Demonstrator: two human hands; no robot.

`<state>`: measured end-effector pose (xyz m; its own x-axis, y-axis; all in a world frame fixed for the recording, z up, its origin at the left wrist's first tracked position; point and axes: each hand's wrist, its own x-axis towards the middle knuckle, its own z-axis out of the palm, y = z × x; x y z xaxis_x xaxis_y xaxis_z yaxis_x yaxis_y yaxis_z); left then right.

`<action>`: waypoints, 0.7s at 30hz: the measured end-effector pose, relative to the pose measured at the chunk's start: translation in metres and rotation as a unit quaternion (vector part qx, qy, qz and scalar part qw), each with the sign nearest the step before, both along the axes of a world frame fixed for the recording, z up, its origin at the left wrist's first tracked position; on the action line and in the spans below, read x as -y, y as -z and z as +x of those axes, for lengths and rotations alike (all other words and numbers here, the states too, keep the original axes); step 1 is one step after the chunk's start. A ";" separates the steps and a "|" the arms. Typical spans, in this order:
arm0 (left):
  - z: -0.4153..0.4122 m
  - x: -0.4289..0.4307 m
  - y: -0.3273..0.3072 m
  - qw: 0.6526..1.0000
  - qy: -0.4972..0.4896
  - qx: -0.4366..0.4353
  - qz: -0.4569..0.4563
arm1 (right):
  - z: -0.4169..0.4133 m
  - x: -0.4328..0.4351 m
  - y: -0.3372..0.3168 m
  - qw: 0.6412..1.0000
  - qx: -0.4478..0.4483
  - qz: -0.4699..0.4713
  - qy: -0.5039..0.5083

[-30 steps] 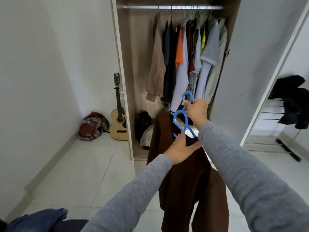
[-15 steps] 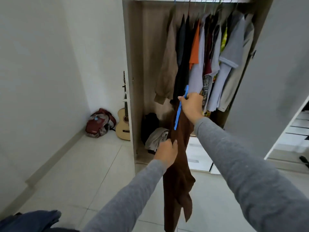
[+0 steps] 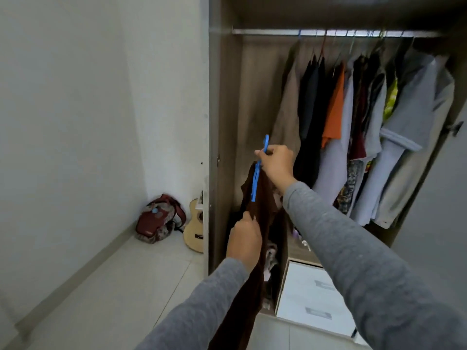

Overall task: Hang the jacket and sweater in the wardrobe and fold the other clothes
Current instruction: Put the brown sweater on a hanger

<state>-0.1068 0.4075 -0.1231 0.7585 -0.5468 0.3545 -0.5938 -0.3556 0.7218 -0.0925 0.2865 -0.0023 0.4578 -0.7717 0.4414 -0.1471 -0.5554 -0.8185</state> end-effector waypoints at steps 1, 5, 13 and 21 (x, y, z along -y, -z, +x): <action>0.013 0.008 -0.007 1.000 -0.008 0.008 -0.001 | 0.014 0.007 -0.009 1.000 -0.001 -0.010 -0.009; 0.066 0.047 -0.035 0.999 -0.032 0.032 -0.030 | 0.074 0.043 -0.034 0.999 -0.038 0.011 -0.030; 0.137 0.130 -0.084 0.993 -0.072 0.011 -0.093 | 0.162 0.110 -0.064 0.990 -0.058 0.080 -0.099; 0.213 0.240 -0.140 0.988 -0.074 0.069 -0.113 | 0.222 0.212 -0.116 0.989 0.049 0.041 -0.131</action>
<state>0.1059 0.1671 0.0164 0.7593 -0.3289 0.5615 -0.6466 -0.2840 0.7080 0.1296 0.0742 0.1138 0.6044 -0.6678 0.4344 0.0755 -0.4948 -0.8657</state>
